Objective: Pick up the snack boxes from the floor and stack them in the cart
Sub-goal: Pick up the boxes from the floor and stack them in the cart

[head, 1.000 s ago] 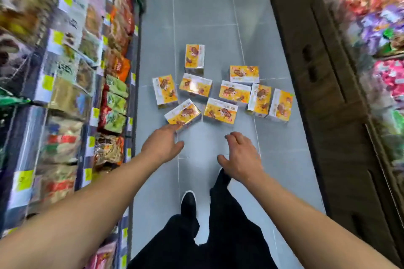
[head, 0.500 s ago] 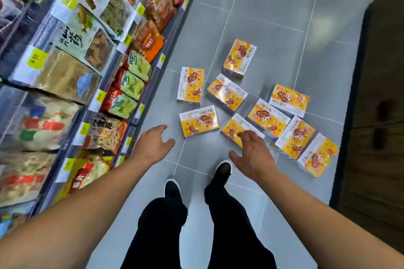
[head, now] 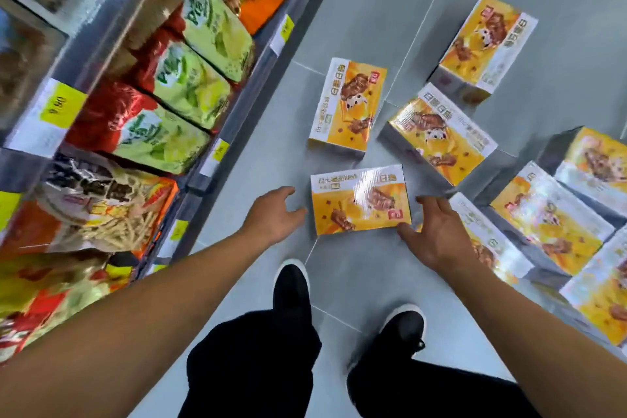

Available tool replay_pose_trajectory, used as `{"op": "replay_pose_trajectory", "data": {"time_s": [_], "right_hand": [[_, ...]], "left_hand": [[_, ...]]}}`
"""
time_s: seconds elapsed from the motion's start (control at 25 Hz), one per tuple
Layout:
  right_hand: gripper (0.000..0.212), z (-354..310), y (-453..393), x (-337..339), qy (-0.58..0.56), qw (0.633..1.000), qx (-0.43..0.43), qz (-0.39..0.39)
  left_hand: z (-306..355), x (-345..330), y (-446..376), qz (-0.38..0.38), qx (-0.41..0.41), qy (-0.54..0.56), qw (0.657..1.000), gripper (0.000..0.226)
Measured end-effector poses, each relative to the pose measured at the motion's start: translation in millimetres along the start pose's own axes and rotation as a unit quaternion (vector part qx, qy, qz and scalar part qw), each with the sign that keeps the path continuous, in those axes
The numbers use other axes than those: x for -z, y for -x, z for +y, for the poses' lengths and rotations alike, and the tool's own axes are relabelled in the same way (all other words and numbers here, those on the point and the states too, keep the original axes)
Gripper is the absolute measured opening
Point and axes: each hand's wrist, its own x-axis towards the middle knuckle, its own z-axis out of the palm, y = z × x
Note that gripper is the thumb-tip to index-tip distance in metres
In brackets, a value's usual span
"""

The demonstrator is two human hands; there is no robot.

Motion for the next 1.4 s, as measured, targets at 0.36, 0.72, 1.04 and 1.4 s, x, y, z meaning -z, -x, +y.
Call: {"op": "replay_pose_trajectory", "data": {"time_s": [0.36, 0.72, 1.04, 1.4], "right_hand": [[0.046, 43, -186, -116, -0.106, 0.988, -0.108, 0.033], [0.041, 28, -138, -86, -0.268, 0.955, -0.094, 0.092], [0.049, -41, 33, 45, -0.352, 0.924, -0.078, 0.131], [0.027, -90, 179, 258, -0.356, 0.917, -0.099, 0.15]], "left_hand": [[-49, -102, -201, -0.088, -0.041, 0.136, 0.986, 0.033], [-24, -71, -154, -0.106, -0.039, 0.453, 0.885, 0.039], [37, 62, 29, -0.076, -0.029, 0.488, 0.869, 0.049], [149, 201, 222, -0.125, -0.11, 0.406, 0.899, 0.08]]}}
